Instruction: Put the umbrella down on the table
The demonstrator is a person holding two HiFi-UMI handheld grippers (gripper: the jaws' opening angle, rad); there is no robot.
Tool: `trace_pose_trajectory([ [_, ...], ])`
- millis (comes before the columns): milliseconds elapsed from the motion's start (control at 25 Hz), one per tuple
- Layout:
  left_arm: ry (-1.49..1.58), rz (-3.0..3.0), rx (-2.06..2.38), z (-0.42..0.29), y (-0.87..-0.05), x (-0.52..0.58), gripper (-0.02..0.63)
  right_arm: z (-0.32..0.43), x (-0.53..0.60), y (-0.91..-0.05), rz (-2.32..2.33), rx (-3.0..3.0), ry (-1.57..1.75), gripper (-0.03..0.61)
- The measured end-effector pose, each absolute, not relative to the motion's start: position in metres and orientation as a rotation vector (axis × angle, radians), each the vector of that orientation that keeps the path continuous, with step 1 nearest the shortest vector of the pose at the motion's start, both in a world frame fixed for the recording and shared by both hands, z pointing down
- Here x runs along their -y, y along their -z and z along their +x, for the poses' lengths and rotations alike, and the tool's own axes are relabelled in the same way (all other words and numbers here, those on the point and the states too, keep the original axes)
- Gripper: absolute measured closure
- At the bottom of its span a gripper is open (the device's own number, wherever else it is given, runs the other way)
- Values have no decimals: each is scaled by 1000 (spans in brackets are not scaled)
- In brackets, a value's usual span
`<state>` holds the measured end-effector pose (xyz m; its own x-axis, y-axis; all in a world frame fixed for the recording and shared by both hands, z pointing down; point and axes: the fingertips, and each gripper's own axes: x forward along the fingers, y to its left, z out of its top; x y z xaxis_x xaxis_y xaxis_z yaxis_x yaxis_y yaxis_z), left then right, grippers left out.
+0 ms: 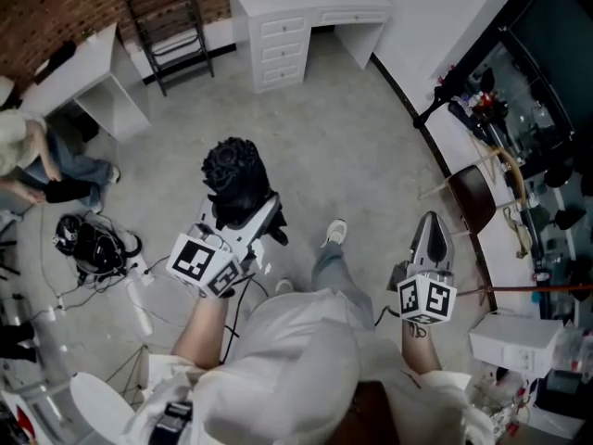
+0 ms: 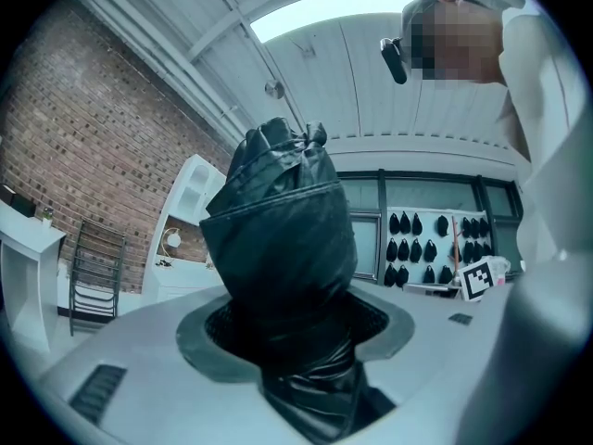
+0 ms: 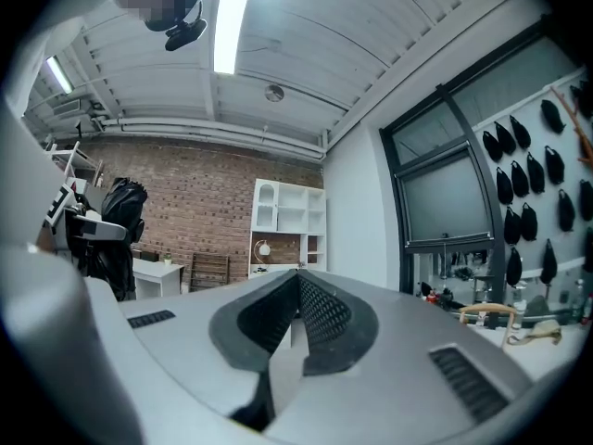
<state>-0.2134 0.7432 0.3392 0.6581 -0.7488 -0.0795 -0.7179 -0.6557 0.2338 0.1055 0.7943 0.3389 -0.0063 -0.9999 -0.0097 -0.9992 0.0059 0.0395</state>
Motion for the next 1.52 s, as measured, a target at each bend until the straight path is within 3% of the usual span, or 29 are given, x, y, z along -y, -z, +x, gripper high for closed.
trace_pose_trajectory([
  [320, 234, 2698, 1237, -192, -340, -690, 345, 127, -733, -350, 2198, 2278, 9, 560],
  [1000, 170, 2678, 1250, -70, -341, -508, 345, 240, -549, -364, 2190, 2302, -70, 560],
  [1520, 162, 2655, 1351, -1, -333, -436, 345, 295, -464, -366, 2064, 2409, -73, 560],
])
